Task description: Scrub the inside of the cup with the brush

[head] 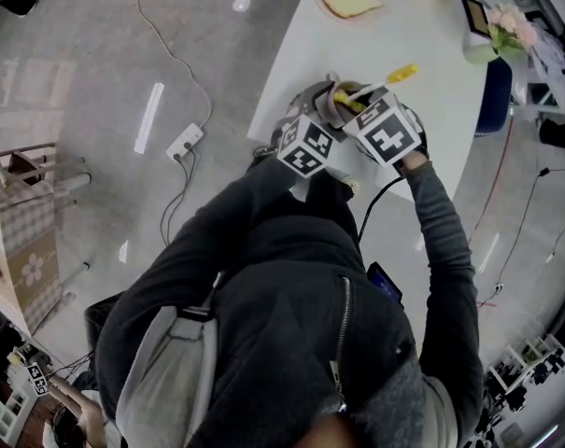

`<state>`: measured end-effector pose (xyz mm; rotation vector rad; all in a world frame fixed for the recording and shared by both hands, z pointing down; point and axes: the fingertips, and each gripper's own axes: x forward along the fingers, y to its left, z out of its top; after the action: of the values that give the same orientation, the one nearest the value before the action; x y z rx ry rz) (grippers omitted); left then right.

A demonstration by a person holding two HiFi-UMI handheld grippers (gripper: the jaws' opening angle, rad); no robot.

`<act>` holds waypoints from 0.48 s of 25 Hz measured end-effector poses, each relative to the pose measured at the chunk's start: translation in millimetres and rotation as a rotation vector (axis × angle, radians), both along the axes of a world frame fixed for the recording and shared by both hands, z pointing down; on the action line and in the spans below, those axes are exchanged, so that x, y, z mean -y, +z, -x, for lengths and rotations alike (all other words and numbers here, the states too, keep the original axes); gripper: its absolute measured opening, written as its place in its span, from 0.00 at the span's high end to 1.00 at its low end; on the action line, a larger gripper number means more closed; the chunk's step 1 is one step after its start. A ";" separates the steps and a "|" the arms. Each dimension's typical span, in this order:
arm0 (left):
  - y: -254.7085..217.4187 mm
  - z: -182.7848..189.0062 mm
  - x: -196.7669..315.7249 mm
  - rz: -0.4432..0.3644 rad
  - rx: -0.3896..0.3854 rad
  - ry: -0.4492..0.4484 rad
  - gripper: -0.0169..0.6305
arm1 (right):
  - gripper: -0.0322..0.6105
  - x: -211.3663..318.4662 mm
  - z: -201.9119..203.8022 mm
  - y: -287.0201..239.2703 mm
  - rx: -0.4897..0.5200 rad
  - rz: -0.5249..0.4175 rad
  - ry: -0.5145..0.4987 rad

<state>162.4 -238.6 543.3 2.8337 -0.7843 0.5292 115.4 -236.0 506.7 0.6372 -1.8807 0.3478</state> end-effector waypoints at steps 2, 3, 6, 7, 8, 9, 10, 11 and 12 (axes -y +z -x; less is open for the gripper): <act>0.2 0.0 0.3 0.000 0.000 0.000 0.34 | 0.80 0.6 0.1 0.3 0.004 0.000 -0.001; 0.4 0.0 0.5 0.000 0.000 0.000 0.34 | 0.80 0.9 0.2 0.4 0.006 0.000 -0.002; 0.4 0.4 0.7 -0.001 -0.001 -0.001 0.34 | 0.80 1.9 1.0 0.8 0.013 -0.007 -0.007; 0.5 0.6 0.5 -0.001 -0.001 -0.001 0.34 | 0.80 2.2 1.3 1.1 0.014 -0.012 -0.008; 0.6 0.6 0.4 -0.001 -0.002 -0.001 0.34 | 0.80 2.6 1.3 1.4 0.015 -0.017 -0.009; 0.8 0.6 0.3 -0.001 -0.002 -0.001 0.34 | 0.80 3.2 1.1 1.8 0.015 -0.022 -0.012; 0.9 0.5 0.4 0.000 -0.002 -0.001 0.34 | 0.80 3.9 0.8 2.2 0.014 -0.028 -0.015; 0.9 0.5 0.5 0.000 -0.001 -0.002 0.34 | 0.80 4.7 0.6 2.5 0.012 -0.033 -0.020; 0.8 0.5 0.6 0.001 -0.001 -0.002 0.34 | 0.80 5.5 0.6 2.7 0.011 -0.038 -0.023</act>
<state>161.8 -239.2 544.0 2.8318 -0.7864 0.5280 114.8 -241.6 509.5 0.6395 -1.9080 0.3014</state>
